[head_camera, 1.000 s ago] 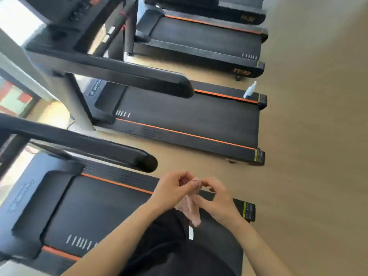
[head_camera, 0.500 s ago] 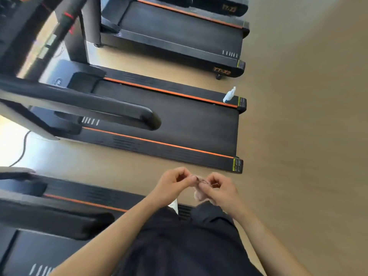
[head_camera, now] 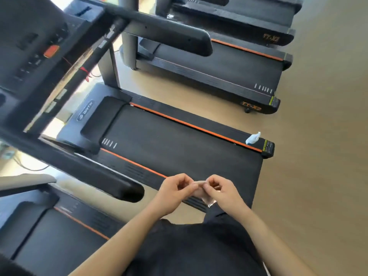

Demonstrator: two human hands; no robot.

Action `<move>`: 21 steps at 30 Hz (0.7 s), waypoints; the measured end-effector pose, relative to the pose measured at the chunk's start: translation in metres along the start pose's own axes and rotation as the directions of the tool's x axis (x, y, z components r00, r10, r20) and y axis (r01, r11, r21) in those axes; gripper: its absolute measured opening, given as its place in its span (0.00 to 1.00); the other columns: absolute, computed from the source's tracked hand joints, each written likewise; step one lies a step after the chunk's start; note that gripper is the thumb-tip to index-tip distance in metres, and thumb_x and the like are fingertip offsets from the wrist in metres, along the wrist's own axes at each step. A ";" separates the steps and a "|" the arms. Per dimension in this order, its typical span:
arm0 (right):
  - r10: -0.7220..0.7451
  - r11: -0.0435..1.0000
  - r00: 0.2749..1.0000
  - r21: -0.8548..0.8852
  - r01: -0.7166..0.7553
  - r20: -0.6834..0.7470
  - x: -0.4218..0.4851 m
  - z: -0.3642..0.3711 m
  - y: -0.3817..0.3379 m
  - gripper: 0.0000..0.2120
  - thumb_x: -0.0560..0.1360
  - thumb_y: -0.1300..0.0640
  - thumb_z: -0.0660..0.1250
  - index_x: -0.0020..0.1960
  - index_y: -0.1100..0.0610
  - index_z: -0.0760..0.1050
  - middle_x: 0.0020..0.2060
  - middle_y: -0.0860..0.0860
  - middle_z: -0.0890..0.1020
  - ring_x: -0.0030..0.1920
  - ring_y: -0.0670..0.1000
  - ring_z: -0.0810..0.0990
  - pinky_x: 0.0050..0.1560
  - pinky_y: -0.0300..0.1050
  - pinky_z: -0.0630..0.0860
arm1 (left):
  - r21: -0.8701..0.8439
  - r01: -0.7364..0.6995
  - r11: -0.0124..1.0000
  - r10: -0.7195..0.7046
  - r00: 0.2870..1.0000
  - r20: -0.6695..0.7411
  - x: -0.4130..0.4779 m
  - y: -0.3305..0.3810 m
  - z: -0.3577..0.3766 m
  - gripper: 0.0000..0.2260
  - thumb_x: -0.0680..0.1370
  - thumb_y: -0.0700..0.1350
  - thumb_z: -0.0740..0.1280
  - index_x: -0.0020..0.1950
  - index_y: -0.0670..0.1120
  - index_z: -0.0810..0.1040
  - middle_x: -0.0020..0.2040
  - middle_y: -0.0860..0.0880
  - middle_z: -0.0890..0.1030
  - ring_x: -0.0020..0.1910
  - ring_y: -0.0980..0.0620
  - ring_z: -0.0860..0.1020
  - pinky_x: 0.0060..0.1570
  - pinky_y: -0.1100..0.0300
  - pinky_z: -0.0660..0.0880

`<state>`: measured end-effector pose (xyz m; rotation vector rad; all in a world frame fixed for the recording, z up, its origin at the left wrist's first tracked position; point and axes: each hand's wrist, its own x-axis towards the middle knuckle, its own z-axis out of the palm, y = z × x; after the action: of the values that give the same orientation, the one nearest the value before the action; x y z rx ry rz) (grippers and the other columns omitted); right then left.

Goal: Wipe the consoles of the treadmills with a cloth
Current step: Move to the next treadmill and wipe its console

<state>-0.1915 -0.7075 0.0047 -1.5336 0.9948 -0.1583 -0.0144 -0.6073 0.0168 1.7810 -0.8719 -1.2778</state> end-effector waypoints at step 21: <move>-0.081 0.637 0.831 -0.612 0.468 0.550 0.409 -0.019 -0.175 0.09 0.83 0.55 0.59 0.53 0.45 0.77 0.40 0.43 0.84 0.42 0.47 0.80 0.45 0.50 0.78 | -0.136 0.054 0.989 -0.131 0.749 -0.649 0.250 0.038 -0.187 0.07 0.81 0.43 0.70 0.43 0.51 0.80 0.38 0.51 0.83 0.37 0.60 0.77 0.40 0.65 0.73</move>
<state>0.1359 -1.0091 -0.0154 -2.3273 0.3838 0.4559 0.2283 -0.8047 -0.0209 2.0005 -0.3001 -0.6324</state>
